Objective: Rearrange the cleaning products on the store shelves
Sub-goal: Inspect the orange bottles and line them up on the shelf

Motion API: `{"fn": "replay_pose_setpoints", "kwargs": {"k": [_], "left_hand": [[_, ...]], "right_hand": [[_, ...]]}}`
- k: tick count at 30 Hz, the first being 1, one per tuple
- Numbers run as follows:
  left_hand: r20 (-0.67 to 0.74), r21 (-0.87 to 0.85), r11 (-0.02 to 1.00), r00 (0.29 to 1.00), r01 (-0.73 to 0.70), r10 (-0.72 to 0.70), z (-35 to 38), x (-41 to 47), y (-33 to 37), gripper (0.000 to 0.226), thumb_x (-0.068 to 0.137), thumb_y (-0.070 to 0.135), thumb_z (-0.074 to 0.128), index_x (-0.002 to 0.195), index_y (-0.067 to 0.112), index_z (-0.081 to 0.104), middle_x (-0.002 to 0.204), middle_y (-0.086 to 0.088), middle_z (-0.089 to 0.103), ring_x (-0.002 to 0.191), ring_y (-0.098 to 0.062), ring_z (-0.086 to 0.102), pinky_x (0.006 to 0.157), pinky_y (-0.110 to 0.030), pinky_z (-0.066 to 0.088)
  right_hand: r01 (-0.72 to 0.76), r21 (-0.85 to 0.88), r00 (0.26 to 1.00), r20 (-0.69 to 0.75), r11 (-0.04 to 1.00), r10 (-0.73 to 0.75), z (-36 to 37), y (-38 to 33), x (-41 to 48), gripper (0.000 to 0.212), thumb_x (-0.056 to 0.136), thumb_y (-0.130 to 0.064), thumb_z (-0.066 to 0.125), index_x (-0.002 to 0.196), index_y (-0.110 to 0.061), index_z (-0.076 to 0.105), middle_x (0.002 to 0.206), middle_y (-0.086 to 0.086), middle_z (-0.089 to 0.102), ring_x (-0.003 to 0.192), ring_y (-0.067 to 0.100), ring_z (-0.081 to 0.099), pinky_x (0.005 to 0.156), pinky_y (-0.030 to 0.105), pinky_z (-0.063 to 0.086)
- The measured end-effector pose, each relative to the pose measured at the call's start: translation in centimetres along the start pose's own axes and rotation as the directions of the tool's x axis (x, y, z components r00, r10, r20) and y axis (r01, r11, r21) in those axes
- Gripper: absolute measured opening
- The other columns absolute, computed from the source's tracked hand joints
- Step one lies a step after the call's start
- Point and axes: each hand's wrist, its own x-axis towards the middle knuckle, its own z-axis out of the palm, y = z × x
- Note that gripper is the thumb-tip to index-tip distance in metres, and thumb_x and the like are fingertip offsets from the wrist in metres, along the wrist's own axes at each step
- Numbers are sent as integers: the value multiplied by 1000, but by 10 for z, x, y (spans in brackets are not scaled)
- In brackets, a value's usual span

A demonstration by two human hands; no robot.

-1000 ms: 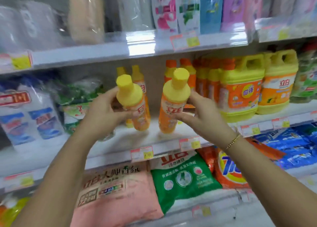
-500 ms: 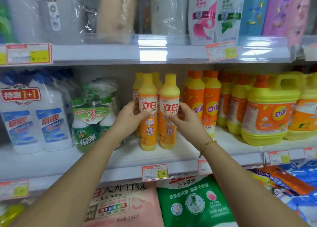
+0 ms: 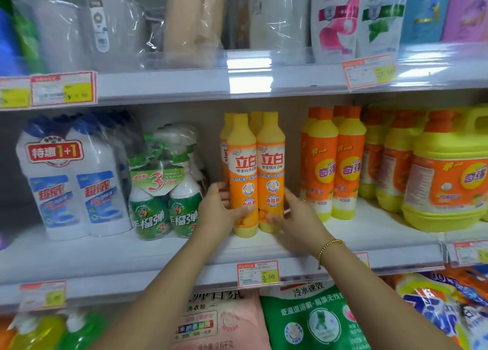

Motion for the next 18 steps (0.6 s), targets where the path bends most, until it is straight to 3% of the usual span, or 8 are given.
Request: {"fn": "replay_pose_setpoints", "kwargs": {"k": [4, 9, 18], "left_hand": [[-75, -58, 998, 997, -19, 14, 1, -2, -3, 54, 76, 15, 79, 120, 12, 49, 116, -3, 59, 100, -19, 60, 89, -37, 53], [-129, -33, 999, 991, -27, 23, 9, 1, -7, 59, 81, 17, 75, 131, 8, 47, 113, -2, 60, 96, -16, 59, 86, -32, 51], [-173, 13, 999, 984, -47, 49, 15, 0, -13, 56, 83, 17, 73, 132, 6, 48, 121, -7, 61, 96, -14, 56, 84, -28, 47]], "right_hand": [[1, -50, 999, -35, 999, -3, 10, 3, 4, 43, 90, -25, 63, 130, -23, 49, 114, 0, 67, 96, 17, 62, 82, 25, 47], [5, -329, 996, -82, 944, -34, 19, 6, 6, 47, 94, -41, 50, 133, -17, 41, 112, 9, 66, 101, 30, 61, 78, 34, 48], [-21, -408, 999, -51, 913, 0, 20, 11, 6, 58, 96, -47, 41, 144, -17, 29, 114, 10, 64, 102, 31, 60, 79, 35, 47]]}}
